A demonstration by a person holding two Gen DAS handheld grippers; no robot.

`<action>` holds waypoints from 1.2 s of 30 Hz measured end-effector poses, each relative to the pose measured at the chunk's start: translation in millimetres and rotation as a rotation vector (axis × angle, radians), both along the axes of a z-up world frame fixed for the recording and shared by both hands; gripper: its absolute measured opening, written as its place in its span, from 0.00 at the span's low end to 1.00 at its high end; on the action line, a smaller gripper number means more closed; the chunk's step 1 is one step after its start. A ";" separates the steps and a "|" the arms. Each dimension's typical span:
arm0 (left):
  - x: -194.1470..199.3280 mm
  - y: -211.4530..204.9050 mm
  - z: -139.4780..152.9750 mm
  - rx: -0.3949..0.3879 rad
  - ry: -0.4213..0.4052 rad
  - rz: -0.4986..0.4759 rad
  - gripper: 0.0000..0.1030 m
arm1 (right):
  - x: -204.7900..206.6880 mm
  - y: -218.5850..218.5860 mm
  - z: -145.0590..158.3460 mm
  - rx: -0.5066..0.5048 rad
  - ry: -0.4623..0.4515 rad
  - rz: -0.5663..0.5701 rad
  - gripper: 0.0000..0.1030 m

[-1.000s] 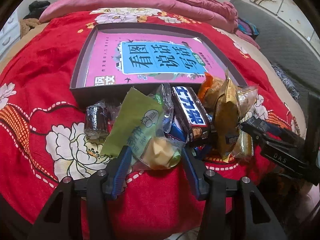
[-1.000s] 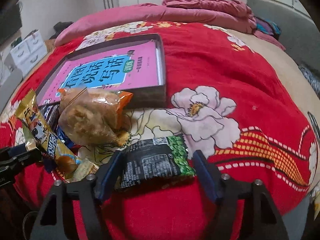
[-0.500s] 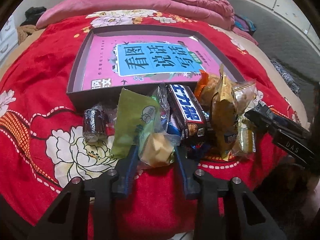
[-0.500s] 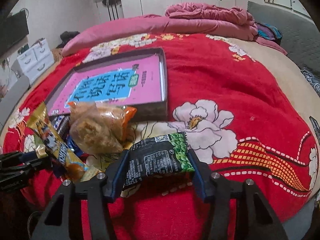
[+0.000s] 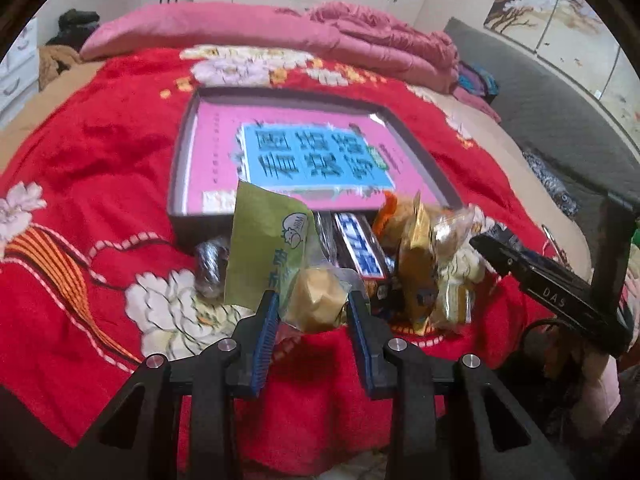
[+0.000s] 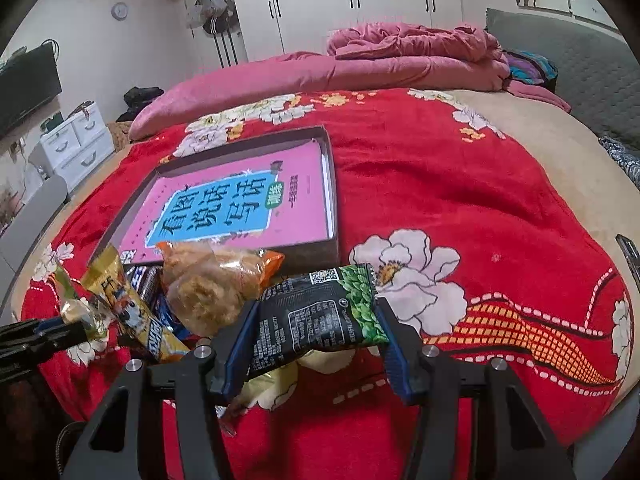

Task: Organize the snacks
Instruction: 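Carry the green-and-yellow packet over the tray with the left tool while the right carries its packet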

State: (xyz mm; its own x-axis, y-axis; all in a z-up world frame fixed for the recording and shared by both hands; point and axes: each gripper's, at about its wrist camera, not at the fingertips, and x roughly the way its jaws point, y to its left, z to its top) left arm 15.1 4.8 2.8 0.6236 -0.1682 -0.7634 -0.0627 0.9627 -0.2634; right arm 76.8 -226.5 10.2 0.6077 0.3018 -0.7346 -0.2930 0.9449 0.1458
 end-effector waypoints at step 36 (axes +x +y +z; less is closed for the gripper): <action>78.4 65.6 9.3 0.063 -0.111 0.103 0.35 | 76.1 37.5 13.3 0.082 -0.004 0.012 0.55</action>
State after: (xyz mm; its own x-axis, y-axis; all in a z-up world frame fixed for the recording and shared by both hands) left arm 93.5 70.4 12.2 0.7161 -0.0534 -0.6959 -0.1356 0.9674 -0.2137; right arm 153.0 -189.1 23.6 0.6067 0.3681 -0.7046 -0.3046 0.9263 0.2216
